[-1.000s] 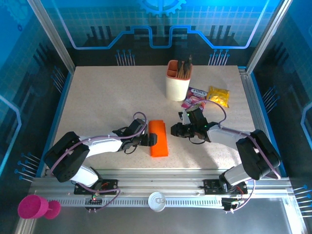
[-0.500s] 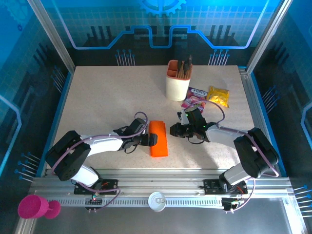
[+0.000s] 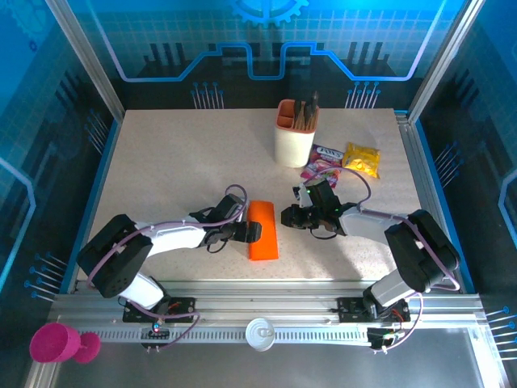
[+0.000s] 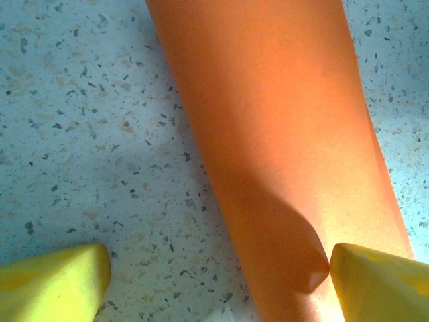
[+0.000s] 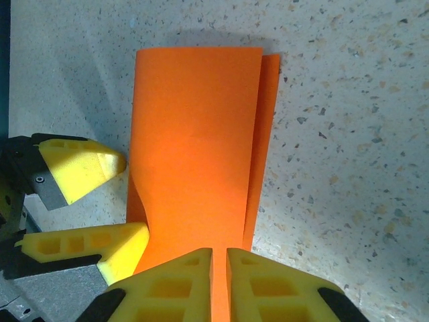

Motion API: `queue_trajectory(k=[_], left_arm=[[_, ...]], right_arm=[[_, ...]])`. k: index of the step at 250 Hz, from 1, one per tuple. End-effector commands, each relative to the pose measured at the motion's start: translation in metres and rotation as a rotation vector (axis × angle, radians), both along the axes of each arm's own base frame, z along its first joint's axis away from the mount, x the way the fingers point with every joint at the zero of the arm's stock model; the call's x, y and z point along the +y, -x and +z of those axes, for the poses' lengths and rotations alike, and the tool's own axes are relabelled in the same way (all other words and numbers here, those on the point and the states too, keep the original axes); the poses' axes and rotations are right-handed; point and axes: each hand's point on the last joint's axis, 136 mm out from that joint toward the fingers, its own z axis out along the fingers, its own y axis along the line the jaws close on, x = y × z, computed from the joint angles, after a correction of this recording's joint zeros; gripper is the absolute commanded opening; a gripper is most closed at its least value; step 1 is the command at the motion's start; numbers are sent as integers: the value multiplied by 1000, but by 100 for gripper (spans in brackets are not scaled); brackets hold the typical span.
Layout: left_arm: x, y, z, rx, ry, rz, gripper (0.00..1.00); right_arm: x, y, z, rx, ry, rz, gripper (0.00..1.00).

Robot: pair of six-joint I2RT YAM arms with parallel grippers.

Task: Fold a paper plane with a square sheet of paper (pick it up from the middle)

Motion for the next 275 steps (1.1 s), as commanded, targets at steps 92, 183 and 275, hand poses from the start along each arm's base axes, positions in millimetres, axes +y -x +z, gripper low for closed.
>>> queue_trajectory(k=[92, 183, 275], left_arm=[[-25, 9, -11, 80, 68, -99, 87], [-26, 11, -13, 84, 59, -118, 87], [-29, 12, -19, 100, 49, -149, 86]], right_arm=[[2, 7, -11, 18, 18, 2, 14], [-6, 4, -16, 23, 47, -45, 14], [4, 8, -15, 24, 23, -3, 14]])
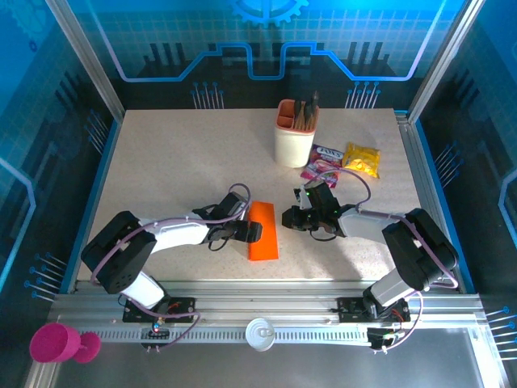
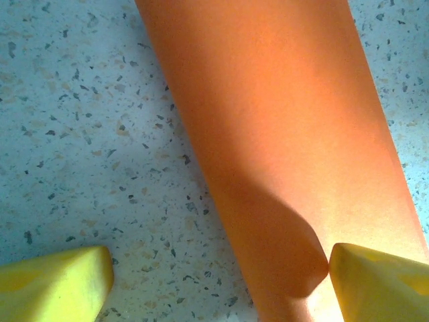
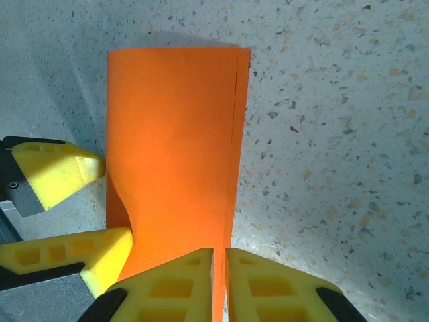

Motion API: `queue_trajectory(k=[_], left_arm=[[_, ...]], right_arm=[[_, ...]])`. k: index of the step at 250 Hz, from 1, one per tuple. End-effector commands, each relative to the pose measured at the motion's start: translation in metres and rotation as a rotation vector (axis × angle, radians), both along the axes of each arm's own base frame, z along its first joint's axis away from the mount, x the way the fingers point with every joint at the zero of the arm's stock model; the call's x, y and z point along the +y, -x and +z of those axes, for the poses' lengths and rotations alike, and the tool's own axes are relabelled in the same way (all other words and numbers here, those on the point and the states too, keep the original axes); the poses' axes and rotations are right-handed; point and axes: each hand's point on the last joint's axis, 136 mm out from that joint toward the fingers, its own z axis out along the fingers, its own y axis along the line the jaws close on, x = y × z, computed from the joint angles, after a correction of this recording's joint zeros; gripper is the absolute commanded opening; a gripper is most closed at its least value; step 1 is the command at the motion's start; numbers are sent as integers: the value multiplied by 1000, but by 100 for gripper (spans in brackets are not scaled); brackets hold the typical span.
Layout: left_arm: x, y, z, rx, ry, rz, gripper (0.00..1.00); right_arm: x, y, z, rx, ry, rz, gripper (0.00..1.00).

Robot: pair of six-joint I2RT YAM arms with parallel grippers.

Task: Fold a paper plane with a square sheet of paper (pick it up from the middle)

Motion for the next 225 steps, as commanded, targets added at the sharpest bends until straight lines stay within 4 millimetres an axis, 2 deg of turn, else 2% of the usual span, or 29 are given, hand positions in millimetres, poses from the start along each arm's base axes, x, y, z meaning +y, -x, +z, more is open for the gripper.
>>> queue_trajectory(k=[1, 114, 225], left_arm=[[-28, 14, -15, 80, 93, -114, 86], [-31, 15, -19, 93, 96, -127, 87], [-32, 15, -21, 98, 94, -136, 86]], right_arm=[[9, 8, -4, 11, -8, 36, 14], [33, 12, -6, 11, -8, 102, 14], [54, 8, -5, 9, -18, 130, 13]])
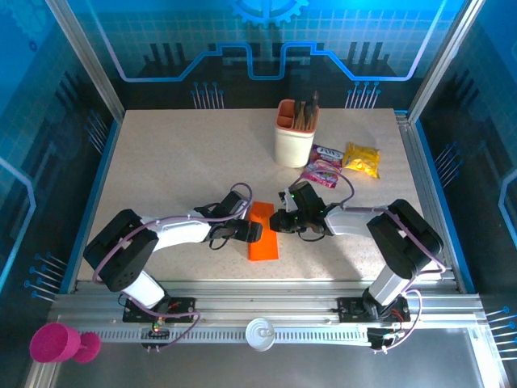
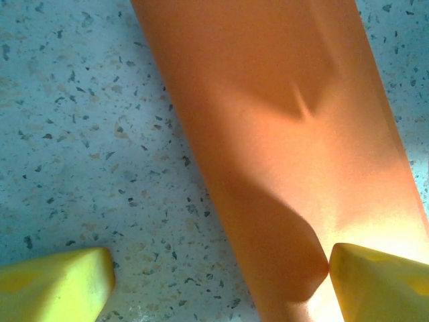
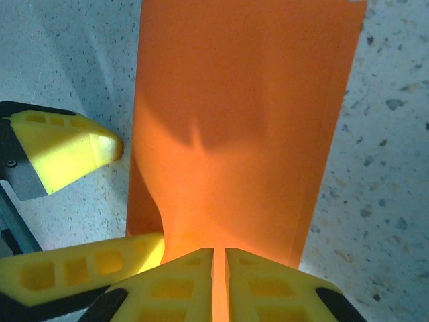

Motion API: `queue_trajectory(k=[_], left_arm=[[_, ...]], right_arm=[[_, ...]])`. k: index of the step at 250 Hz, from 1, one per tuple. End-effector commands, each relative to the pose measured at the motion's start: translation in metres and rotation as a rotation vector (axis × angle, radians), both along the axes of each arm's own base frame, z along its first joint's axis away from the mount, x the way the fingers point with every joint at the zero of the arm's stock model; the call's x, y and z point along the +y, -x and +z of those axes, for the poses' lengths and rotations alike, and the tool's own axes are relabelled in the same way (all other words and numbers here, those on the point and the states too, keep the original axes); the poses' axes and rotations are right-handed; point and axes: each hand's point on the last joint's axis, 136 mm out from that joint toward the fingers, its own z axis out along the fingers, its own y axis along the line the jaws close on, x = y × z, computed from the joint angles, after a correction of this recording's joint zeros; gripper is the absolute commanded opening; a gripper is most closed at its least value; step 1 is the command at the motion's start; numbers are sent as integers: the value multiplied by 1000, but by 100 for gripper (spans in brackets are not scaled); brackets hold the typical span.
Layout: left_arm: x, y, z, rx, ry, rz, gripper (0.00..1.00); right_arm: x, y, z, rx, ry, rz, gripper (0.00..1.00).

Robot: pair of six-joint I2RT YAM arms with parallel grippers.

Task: Fold a paper plane with a square sheet of paper (pick it up from the middle)

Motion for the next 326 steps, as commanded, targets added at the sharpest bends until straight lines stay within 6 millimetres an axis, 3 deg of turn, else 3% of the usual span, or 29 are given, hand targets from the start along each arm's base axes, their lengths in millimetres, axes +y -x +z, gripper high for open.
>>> queue_trajectory(k=[1, 176, 206, 265, 294, 312, 326], left_arm=[[-31, 15, -19, 87, 118, -115, 86], [-28, 13, -17, 71, 106, -105, 86], [-31, 7, -1, 49, 136, -78, 87], [-28, -8, 55, -51, 254, 45, 92], [-28, -7, 71, -75, 310, 69, 92], [-30, -3, 73, -68, 340, 64, 88], [-33, 0, 72, -58, 360, 51, 76]], right_arm=[[14, 0, 4, -2, -19, 26, 13], [2, 14, -38, 77, 23, -20, 11], [-1, 16, -44, 87, 35, -29, 10], [-7, 20, -53, 102, 55, -49, 10], [-10, 22, -57, 110, 62, -53, 10], [-11, 23, -59, 113, 67, -53, 10], [-11, 24, -61, 117, 70, -53, 10]])
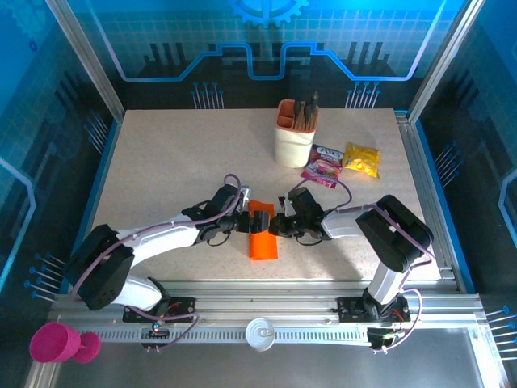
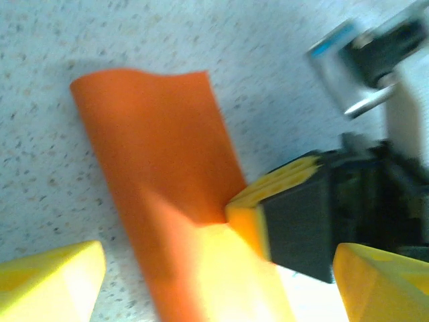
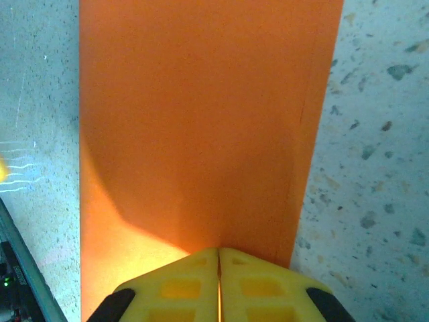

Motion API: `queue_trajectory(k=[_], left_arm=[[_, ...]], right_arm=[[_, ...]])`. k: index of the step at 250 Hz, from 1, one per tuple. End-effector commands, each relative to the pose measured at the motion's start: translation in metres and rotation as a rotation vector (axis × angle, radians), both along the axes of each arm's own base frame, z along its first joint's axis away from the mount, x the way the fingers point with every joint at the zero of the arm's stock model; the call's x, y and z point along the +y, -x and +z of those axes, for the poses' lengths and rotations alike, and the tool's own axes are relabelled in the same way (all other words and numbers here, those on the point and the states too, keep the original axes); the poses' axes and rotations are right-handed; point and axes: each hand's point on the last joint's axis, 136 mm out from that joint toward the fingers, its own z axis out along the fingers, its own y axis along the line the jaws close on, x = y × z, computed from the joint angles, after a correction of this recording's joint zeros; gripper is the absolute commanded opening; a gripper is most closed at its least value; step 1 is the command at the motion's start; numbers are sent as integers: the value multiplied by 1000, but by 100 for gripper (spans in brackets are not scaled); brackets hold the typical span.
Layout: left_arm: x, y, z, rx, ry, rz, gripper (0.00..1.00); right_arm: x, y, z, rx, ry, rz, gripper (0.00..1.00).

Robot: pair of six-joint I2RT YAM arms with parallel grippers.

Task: Fold a paper plane with a square sheet of paper (pick it up from the middle)

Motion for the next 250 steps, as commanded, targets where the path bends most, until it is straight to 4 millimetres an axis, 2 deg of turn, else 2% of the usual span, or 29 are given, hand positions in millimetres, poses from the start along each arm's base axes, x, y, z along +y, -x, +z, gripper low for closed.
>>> queue_trajectory(k=[1, 46, 75, 126, 173, 219, 250], left_arm=[[-6, 9, 0, 34, 77, -11, 75], [-16, 16, -7, 59, 135, -54, 30], [-20, 19, -15, 80, 144, -71, 15], [-21, 17, -29, 101, 128, -69, 15], [-13, 17, -46, 109, 79, -47, 15], [-3, 18, -61, 108, 34, -23, 14], [4, 20, -72, 110, 8, -3, 15]], right_arm=[[-15, 20, -37, 83, 94, -8, 10], [-17, 21, -42, 91, 106, -13, 10], [-18, 22, -44, 97, 108, -13, 10], [-19, 22, -44, 99, 111, -16, 10], [-21, 24, -48, 107, 121, -15, 9], [-22, 26, -52, 113, 124, -13, 0], [-24, 27, -56, 121, 125, -17, 0]])
